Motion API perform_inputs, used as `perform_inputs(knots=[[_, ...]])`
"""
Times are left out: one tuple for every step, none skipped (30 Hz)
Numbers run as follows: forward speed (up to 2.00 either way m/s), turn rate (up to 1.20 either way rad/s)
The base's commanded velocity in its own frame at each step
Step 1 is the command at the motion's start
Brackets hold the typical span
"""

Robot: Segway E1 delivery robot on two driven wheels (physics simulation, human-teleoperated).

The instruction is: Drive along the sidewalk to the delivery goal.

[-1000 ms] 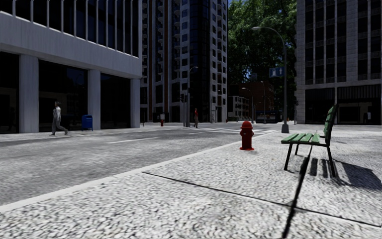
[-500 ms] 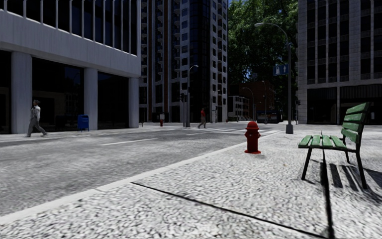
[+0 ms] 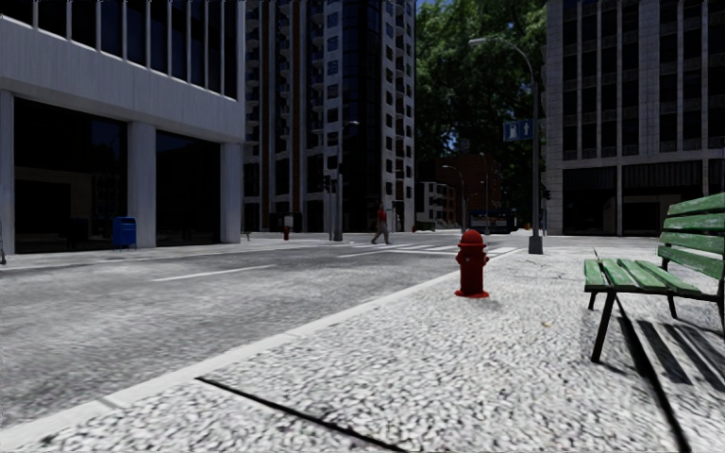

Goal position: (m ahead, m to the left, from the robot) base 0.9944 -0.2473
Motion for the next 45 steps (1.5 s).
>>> perform_inputs(knots=[[0.91, -0.25], [0.91, -0.25], [0.91, -0.25], [0.91, -0.25], [0.91, -0.25], [0.91, -0.25], [0.91, -0.25], [0.9, -0.25], [0.9, -0.25], [0.89, -0.25], [0.89, -0.25], [0.88, -0.25], [0.88, -0.25], [0.88, -0.25], [0.88, -0.25], [0.88, -0.25], [0.88, -0.25], [0.88, -0.25], [0.88, -0.27], [0.88, -0.28], [0.88, -0.28], [0.88, -0.28], [0.88, -0.1], [0.88, 0.0], [0.87, 0.0], [0.87, 0.0], [0.8, 0.0], [0.0, 0.0], [0.0, 0.0], [0.0, 0.0], [0.0, 0.0], [0.0, 0.0], [0.0, 0.0], [0.0, 0.0], [0.0, 0.0], [0.0, 0.0], [0.0, 0.0], [0.0, 0.0], [0.0, 0.0], [0.0, 0.0], [0.0, 0.0], [0.0, 0.0], [0.0, 0.0], [0.0, 0.0], [0.0, 0.0]])
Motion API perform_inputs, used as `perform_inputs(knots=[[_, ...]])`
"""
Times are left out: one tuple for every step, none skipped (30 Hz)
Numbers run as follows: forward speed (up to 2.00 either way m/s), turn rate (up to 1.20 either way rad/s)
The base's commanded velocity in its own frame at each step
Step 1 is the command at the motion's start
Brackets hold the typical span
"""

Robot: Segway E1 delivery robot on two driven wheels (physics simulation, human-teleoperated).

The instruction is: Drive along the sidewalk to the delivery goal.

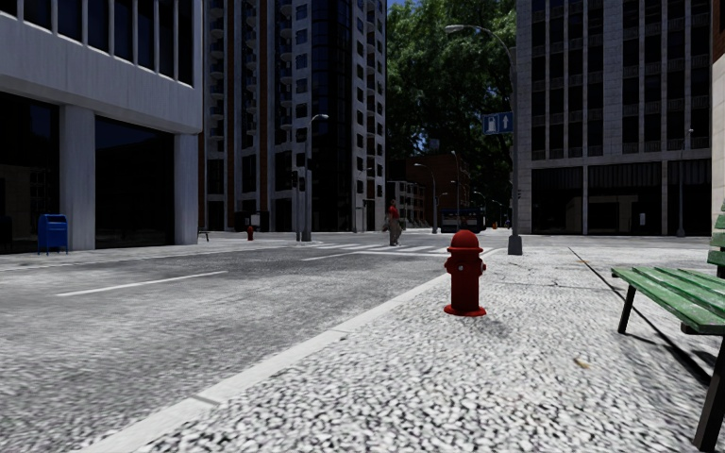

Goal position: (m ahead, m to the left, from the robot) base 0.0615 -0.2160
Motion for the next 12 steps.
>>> perform_inputs(knots=[[0.0, 0.0], [0.0, 0.0], [0.0, 0.0], [0.0, 0.0], [0.0, 0.0], [0.0, 0.0], [0.0, 0.0], [0.0, 0.0], [0.0, 0.0], [0.0, 0.0], [0.0, 0.0], [0.0, 0.0]])
